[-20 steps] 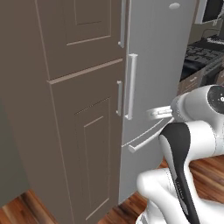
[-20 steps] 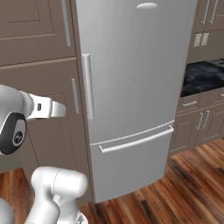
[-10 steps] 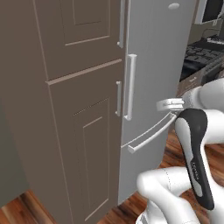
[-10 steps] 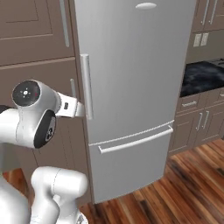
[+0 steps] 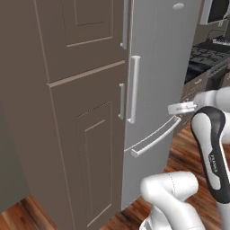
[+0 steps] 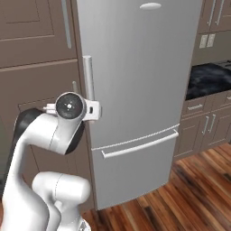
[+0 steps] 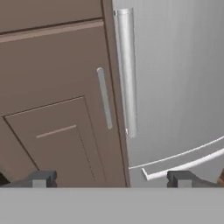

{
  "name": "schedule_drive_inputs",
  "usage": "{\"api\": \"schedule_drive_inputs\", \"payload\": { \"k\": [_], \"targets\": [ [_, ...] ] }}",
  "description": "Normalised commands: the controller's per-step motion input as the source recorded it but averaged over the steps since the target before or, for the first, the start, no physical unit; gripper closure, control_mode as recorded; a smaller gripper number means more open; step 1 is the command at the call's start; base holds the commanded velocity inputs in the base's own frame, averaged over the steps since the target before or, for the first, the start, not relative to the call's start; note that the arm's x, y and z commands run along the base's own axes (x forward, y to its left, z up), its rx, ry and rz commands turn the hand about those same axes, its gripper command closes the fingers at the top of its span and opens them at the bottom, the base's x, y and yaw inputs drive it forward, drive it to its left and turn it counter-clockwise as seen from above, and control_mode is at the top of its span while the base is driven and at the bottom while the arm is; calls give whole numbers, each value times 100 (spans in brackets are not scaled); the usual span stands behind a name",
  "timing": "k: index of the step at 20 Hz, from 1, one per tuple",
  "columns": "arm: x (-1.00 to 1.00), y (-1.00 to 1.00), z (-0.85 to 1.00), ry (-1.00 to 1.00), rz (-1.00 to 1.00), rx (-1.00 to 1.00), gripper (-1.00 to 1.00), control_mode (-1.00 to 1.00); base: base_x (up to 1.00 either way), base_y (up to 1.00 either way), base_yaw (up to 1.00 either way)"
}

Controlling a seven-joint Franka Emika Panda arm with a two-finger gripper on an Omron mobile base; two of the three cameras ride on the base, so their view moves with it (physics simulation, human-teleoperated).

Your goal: Take the cake and cupcake from the fridge and place them on the empty tray on the dining counter.

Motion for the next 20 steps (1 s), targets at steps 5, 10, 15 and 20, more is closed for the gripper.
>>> {"api": "schedule_drive_inputs", "payload": {
  "k": [5,10,15,20],
  "targets": [
    [36,10,-38,-37,8,-1,-100,-100,0,0,0],
    [72,33,-37,-24,0,0,-100,-100,0,0,0],
    [86,12,-19,-2,0,0,-100,-100,0,0,0],
    [66,-5,-7,0,3,3,-100,-100,0,0,0]
  ]
}}
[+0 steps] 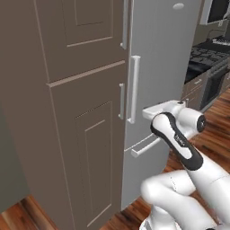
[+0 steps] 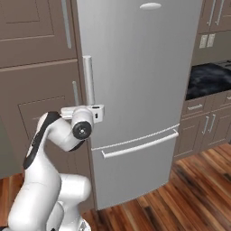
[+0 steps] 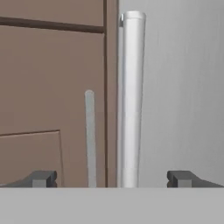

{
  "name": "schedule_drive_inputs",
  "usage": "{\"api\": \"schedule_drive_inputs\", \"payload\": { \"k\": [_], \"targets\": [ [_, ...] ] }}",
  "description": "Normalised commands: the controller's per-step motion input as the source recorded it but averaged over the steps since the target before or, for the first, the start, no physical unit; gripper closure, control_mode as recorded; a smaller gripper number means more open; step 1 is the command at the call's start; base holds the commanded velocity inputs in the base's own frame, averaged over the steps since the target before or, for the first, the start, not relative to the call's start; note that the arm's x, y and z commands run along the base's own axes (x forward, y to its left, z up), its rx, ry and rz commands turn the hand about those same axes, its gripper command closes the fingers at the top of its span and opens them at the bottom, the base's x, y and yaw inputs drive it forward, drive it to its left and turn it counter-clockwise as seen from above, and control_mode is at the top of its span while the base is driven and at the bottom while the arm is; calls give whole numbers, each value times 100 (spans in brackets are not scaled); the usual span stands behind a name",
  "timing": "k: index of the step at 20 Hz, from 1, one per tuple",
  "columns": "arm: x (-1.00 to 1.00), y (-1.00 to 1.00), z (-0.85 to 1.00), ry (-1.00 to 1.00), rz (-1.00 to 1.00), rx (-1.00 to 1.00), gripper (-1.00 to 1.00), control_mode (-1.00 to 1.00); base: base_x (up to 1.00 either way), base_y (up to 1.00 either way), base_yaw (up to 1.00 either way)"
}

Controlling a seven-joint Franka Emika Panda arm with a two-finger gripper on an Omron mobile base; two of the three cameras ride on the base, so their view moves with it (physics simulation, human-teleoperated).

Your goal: Take the cake and cupcake from the fridge and place them on the empty tray on the dining counter.

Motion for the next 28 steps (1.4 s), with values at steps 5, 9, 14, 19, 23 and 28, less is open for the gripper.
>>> {"api": "schedule_drive_inputs", "payload": {
  "k": [5,9,14,19,23,28],
  "targets": [
    [41,-8,-8,0,7,4,-100,-100,0,0,0],
    [23,0,-5,0,7,0,-100,-100,0,0,0],
    [4,0,0,-3,4,0,-100,-100,0,0,0],
    [0,0,0,-2,0,0,-100,-100,0,0,0],
    [14,0,0,0,0,0,-100,-100,0,0,0],
    [33,0,0,9,0,0,-100,-100,0,0,0]
  ]
}}
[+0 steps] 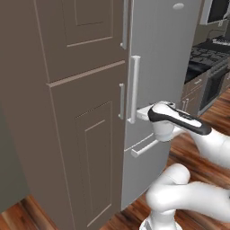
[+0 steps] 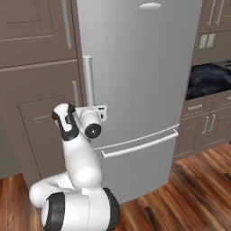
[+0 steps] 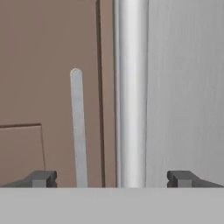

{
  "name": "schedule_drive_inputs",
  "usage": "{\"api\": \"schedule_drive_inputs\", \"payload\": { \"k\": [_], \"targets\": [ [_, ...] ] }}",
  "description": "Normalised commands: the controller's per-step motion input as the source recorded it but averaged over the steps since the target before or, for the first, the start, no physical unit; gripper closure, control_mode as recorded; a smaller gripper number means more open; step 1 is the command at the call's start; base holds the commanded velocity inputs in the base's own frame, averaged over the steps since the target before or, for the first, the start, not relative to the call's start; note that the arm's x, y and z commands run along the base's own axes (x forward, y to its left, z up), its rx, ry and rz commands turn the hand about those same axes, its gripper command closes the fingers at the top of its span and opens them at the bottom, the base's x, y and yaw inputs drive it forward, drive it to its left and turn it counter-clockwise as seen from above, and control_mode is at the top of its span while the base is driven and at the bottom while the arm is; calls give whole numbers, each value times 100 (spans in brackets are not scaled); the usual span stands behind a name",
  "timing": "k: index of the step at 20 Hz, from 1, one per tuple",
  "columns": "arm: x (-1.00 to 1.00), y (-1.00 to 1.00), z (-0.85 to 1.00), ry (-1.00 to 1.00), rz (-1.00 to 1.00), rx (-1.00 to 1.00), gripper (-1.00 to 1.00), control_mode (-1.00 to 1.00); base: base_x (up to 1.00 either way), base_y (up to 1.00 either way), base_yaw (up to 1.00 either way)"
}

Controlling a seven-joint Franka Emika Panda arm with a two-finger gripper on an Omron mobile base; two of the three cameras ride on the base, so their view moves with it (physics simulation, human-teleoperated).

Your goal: Take the cake and cupcake from the fridge and place them on the empty tray on the dining counter.

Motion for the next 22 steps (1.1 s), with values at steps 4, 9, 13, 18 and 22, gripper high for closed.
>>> {"api": "schedule_drive_inputs", "payload": {
  "k": [4,9,13,18,22],
  "targets": [
    [34,0,0,15,1,0,-100,-100,0,0,0],
    [17,0,0,3,1,0,-100,-100,0,0,0],
    [20,0,0,0,0,0,-100,-100,0,0,0],
    [30,-4,0,0,2,0,-100,-100,0,0,0],
    [23,-2,0,0,3,0,-100,-100,0,0,0]
  ]
}}
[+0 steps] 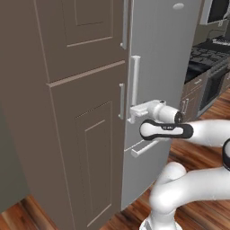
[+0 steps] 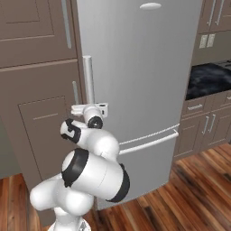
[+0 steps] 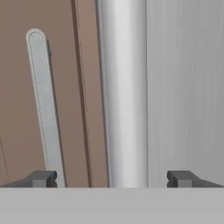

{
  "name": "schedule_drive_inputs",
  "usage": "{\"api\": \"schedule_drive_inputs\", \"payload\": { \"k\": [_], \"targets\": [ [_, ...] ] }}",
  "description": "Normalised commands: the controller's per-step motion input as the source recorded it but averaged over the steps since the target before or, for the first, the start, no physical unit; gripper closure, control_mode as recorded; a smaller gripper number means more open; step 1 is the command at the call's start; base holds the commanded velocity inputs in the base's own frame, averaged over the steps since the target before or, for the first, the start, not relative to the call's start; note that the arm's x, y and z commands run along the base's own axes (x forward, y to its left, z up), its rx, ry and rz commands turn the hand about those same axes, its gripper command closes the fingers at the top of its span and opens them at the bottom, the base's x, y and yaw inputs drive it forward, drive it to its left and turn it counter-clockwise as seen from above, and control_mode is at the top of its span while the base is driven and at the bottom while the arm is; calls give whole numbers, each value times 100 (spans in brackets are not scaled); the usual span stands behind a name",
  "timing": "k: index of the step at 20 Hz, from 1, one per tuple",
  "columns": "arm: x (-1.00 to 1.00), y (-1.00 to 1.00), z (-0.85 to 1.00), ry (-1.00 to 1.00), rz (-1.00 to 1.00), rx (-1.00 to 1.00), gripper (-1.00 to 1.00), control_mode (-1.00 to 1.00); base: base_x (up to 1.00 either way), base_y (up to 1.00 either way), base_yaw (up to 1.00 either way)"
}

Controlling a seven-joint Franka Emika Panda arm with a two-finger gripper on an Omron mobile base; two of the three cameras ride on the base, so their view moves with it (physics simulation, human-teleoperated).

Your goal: Take the cake and cupcake from the fridge and place them on the empty tray on the dining counter.

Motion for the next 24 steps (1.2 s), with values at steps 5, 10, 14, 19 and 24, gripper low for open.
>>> {"api": "schedule_drive_inputs", "payload": {
  "k": [5,10,14,19,24],
  "targets": [
    [19,0,0,0,2,0,-100,-100,0,0,0],
    [19,0,0,0,1,0,-100,-100,0,0,0],
    [23,0,0,0,1,0,-100,-100,0,0,0],
    [20,3,0,0,0,0,-100,-100,0,0,0],
    [18,13,0,0,0,0,-100,-100,0,0,0]
  ]
}}
